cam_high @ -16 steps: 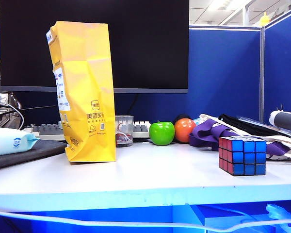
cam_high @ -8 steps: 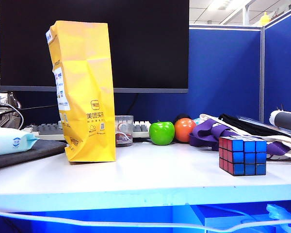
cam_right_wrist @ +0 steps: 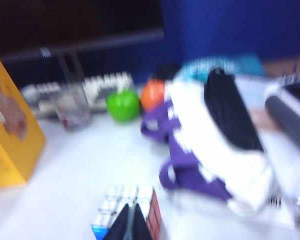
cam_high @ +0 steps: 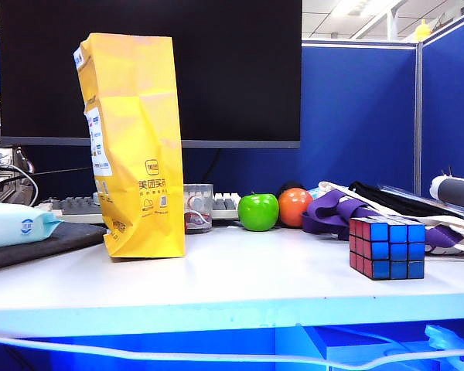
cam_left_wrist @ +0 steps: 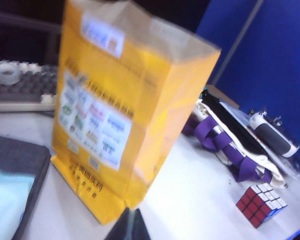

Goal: Pick up the Rubik's Cube and throw it into the yellow paper bag.

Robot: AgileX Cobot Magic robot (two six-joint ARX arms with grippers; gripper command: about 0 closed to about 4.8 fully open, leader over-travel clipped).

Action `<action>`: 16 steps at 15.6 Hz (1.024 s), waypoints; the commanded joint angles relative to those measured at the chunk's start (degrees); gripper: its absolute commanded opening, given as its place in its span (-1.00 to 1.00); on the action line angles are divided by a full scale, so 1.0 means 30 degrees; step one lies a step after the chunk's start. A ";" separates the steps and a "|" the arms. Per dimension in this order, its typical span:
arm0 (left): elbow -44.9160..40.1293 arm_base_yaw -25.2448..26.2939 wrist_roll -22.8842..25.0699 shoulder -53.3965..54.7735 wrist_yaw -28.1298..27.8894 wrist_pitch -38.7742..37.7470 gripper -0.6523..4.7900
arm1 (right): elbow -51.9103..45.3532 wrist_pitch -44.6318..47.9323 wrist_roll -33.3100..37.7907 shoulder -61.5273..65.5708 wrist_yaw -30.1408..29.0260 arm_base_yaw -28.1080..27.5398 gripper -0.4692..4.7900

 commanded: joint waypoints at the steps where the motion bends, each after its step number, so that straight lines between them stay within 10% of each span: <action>1: 0.2790 -0.0816 0.2703 0.4736 0.0277 0.0000 -0.78 | 0.0117 0.2521 0.0954 0.2929 -0.0226 0.0022 -0.84; 9: 0.6186 -0.9107 0.7723 1.2262 -0.4437 0.1443 -0.57 | 0.6382 0.1078 0.0685 1.3172 -0.0933 0.0015 -0.77; 12: 0.6178 -1.0630 0.7715 1.3049 -0.4481 0.2841 0.75 | 0.9129 -0.0291 -0.0648 1.6546 -0.2914 0.0022 1.00; 16: 0.6178 -1.1169 0.7548 1.3260 -0.4226 0.3490 1.00 | 1.1548 -0.1311 -0.0714 2.1041 -0.3410 0.0248 1.00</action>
